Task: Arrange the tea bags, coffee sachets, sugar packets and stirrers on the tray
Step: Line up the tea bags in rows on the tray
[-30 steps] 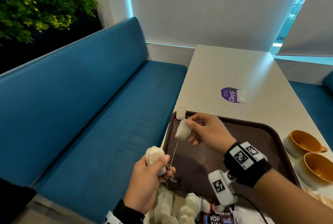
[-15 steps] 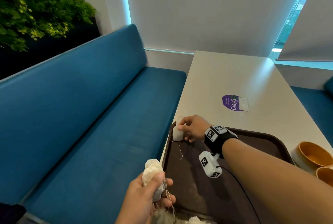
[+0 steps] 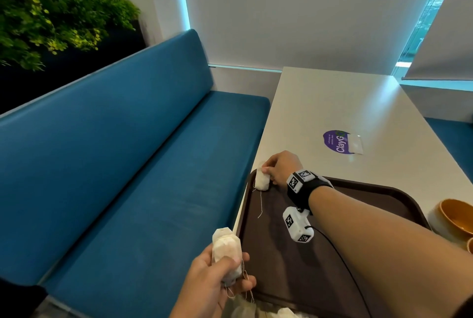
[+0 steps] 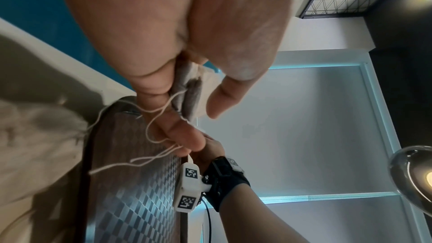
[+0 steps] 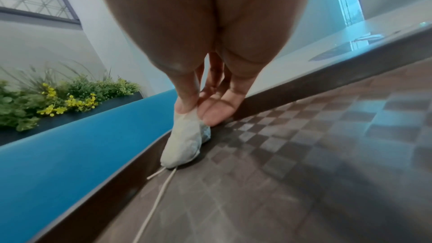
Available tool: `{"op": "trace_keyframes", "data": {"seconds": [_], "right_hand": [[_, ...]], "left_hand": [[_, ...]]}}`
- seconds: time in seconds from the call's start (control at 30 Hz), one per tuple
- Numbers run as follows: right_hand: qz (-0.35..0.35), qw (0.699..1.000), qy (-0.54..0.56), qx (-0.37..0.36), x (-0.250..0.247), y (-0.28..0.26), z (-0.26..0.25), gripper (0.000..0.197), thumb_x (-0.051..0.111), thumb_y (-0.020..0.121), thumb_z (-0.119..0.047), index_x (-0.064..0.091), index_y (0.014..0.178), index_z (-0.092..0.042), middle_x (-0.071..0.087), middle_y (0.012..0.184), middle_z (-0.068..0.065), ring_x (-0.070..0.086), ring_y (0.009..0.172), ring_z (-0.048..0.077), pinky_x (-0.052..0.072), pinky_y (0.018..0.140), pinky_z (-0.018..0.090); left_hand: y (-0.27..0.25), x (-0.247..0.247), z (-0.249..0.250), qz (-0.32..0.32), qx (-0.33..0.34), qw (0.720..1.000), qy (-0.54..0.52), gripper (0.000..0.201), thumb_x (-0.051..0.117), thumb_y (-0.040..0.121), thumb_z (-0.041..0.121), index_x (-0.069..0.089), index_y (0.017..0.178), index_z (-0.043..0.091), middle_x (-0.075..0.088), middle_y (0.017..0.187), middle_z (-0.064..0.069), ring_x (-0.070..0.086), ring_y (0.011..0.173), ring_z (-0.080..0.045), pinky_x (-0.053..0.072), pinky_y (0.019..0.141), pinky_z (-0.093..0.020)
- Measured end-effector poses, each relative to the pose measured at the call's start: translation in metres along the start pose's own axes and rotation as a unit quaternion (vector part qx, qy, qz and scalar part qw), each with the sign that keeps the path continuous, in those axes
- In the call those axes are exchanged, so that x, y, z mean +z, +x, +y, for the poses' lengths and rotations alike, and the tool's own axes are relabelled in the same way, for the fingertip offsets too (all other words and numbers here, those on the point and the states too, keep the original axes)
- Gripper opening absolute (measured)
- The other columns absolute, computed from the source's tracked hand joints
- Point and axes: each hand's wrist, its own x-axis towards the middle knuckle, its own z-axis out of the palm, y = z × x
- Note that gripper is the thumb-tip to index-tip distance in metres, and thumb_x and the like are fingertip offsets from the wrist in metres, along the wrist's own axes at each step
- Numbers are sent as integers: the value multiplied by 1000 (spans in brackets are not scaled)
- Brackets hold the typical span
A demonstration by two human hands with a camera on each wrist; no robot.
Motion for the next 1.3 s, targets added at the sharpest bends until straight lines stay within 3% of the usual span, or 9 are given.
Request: {"op": "trace_keyframes", "data": {"seconds": [0.1, 0.27, 0.43, 0.57, 0.7, 0.8, 0.93, 1.13, 1.3], "right_hand": [[-9, 1000, -18, -7, 0, 1, -1, 7, 80, 88, -18, 77, 94, -15, 69, 84, 1, 65, 75, 18, 60, 88, 40], [3, 999, -28, -14, -3, -7, -2, 23, 81, 87, -25, 73, 107, -17, 65, 89, -3, 62, 82, 15, 50, 83, 28], [17, 999, -21, -30, -17, -37, -10, 15, 72, 93, -22, 76, 106, -16, 68, 95, -3, 65, 96, 16, 44, 84, 24], [-23, 994, 64, -88, -26, -89, -25, 8, 73, 92, -22, 78, 94, -16, 72, 83, -12, 67, 81, 7, 51, 82, 27], [-100, 974, 158, -129, -36, -161, -38, 11, 74, 93, -31, 76, 95, -20, 76, 82, -1, 73, 75, 22, 57, 72, 29], [-138, 957, 210, -142, -42, -201, -38, 19, 77, 90, -34, 75, 107, -24, 76, 96, 0, 71, 75, 17, 56, 68, 23], [-136, 958, 204, -148, -40, -226, -28, 14, 76, 92, -32, 77, 101, -21, 77, 91, 2, 67, 74, 7, 55, 68, 26], [-126, 925, 353, -52, -35, -239, -12, 28, 75, 91, -37, 79, 92, -9, 72, 81, 21, 60, 70, 25, 51, 72, 45], [-115, 905, 409, -4, -35, -239, -16, 21, 73, 93, -23, 79, 98, -3, 70, 96, 34, 62, 73, 29, 51, 65, 39]], "left_hand": [[4, 0, -3, -5, -20, 999, -45, 43, 58, 74, -13, 63, 116, -4, 68, 91, -32, 60, 64, -47, 55, 50, -36], [6, -3, -6, -17, -17, 996, -88, 50, 28, 84, -19, 63, 119, -9, 67, 94, -36, 60, 65, -49, 55, 50, -37], [-5, 4, 0, -47, 12, 995, -90, 40, 34, 92, -20, 60, 119, -7, 65, 107, -37, 67, 77, -56, 63, 59, -42], [-15, 12, 3, -51, 20, 994, -98, 32, 48, 96, -14, 61, 123, -2, 61, 119, -37, 66, 97, -59, 63, 66, -41], [-23, 15, 4, -75, 40, 994, -70, 27, 54, 96, -5, 64, 120, -1, 69, 106, -23, 71, 89, -47, 62, 68, -35], [-30, 19, 5, -95, 43, 994, -36, 25, 54, 97, -3, 65, 120, -1, 74, 106, -18, 70, 78, -33, 62, 72, -39], [-37, 27, 3, -97, 52, 994, -3, 21, 60, 96, 1, 68, 115, 2, 73, 99, -21, 63, 71, -34, 55, 59, -35], [-37, 30, -3, -57, 89, 994, 26, 17, 65, 94, 6, 67, 109, -2, 72, 90, -19, 62, 66, -31, 51, 53, -32], [-31, 27, -8, -29, 119, 992, 35, 17, 69, 91, 5, 69, 107, 0, 72, 87, -19, 65, 70, -29, 52, 57, -32]]}}
